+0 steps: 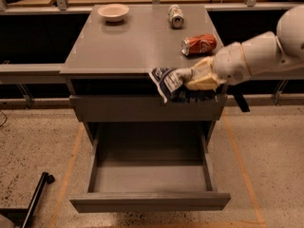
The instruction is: Pick blue chip bag from middle drawer and place on counter
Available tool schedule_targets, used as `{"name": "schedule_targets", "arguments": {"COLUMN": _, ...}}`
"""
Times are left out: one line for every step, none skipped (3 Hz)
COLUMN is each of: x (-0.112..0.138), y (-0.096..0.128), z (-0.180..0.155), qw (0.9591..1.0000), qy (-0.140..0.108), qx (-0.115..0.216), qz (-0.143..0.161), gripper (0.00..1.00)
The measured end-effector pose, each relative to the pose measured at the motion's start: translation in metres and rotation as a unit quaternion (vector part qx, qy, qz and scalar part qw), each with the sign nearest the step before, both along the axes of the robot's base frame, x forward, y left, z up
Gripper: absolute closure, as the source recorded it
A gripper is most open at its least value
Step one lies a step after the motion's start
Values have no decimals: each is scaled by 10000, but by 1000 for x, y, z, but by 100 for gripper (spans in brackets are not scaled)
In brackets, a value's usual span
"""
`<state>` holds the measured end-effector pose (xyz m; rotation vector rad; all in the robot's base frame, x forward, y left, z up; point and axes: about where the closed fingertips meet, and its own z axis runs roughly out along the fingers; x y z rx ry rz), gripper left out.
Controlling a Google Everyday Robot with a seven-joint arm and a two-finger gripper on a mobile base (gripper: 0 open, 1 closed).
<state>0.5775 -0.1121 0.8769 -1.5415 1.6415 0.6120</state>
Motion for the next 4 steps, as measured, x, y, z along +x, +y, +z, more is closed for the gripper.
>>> {"name": "schedule_targets", "arguments": {"x": 13, "y": -2, "z": 27, "qw": 9996, "qy": -275, "qx": 89, "qz": -62, "gripper": 100}}
{"name": "schedule_targets", "arguments": {"x": 13, "y": -2, "z": 27, "qw": 9996, "qy": -273, "qx": 89, "qz": -64, "gripper": 100}}
{"name": "schedule_targets", "arguments": {"x": 23, "y": 0, "z": 49, "qw": 9975, "qy": -669, "qx": -103, "qz": -219, "gripper": 100}}
{"name": "schedule_targets", "arguments": {"x": 51, "y": 11, "z": 84, "qw": 9908, "qy": -1289, "qx": -357, "qz": -215, "gripper": 100}}
